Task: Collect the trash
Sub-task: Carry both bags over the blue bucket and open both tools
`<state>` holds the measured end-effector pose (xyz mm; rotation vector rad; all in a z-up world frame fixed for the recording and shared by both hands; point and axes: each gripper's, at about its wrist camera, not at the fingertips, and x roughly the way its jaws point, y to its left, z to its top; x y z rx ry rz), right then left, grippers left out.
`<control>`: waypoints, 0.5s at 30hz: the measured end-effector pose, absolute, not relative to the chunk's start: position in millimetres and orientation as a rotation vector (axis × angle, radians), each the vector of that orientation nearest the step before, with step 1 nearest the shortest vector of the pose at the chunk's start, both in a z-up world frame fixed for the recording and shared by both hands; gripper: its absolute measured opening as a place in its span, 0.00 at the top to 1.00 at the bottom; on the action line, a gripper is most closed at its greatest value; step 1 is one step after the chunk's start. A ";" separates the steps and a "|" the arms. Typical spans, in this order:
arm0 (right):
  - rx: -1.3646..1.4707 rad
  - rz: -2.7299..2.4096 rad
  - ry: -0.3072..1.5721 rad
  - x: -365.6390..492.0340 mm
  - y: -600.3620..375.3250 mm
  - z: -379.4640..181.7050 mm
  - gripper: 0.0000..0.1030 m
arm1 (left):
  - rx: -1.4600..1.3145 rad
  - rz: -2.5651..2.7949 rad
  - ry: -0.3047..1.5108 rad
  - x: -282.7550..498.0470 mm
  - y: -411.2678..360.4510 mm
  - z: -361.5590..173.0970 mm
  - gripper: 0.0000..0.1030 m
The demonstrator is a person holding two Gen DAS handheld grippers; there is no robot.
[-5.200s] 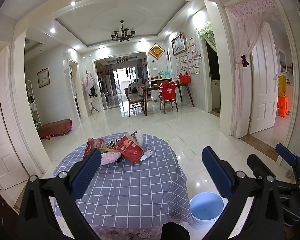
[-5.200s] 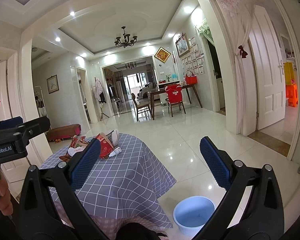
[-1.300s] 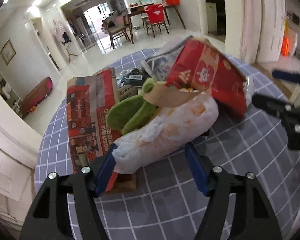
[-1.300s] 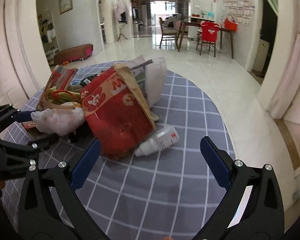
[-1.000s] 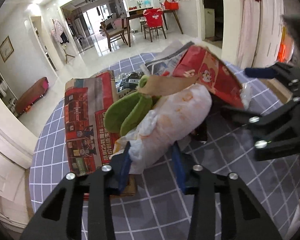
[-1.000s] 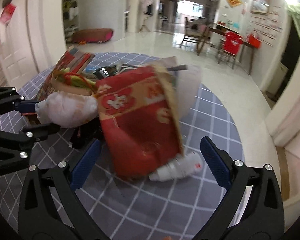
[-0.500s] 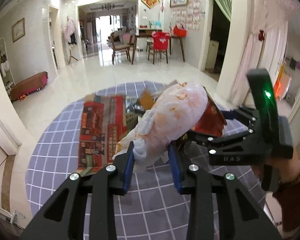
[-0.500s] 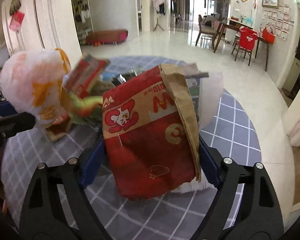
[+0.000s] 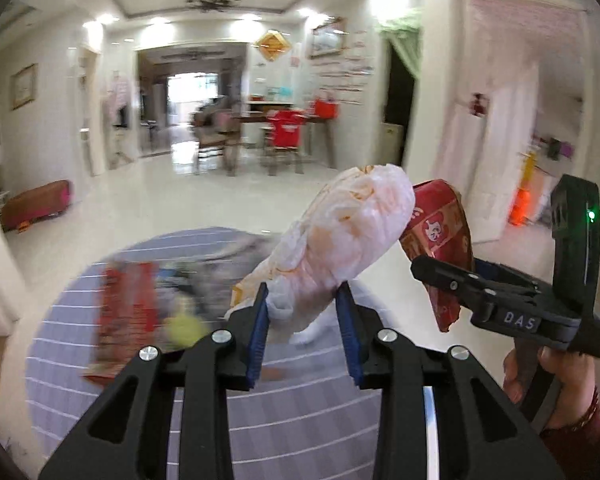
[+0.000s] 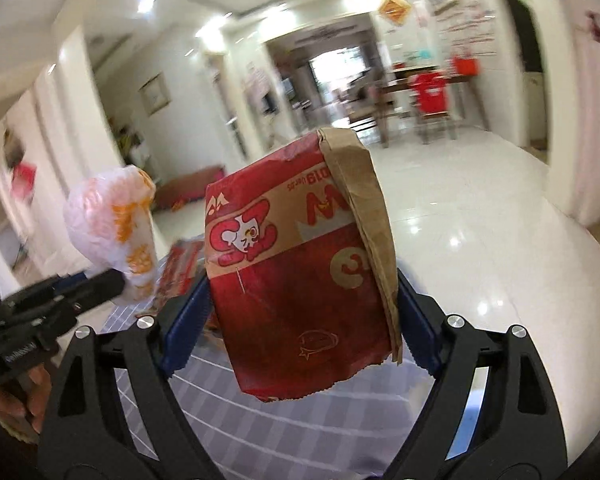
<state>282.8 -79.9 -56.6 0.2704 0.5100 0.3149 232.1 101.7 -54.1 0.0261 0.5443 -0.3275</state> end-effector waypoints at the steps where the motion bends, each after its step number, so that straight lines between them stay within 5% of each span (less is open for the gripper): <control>1: 0.292 0.263 0.509 274.6 -104.6 -62.4 0.19 | 0.030 -0.358 0.557 235.0 84.2 -58.4 0.69; 15: 0.535 -0.235 0.664 222.2 -328.8 -196.8 0.19 | 0.142 -0.723 0.935 302.0 -171.3 -203.4 0.67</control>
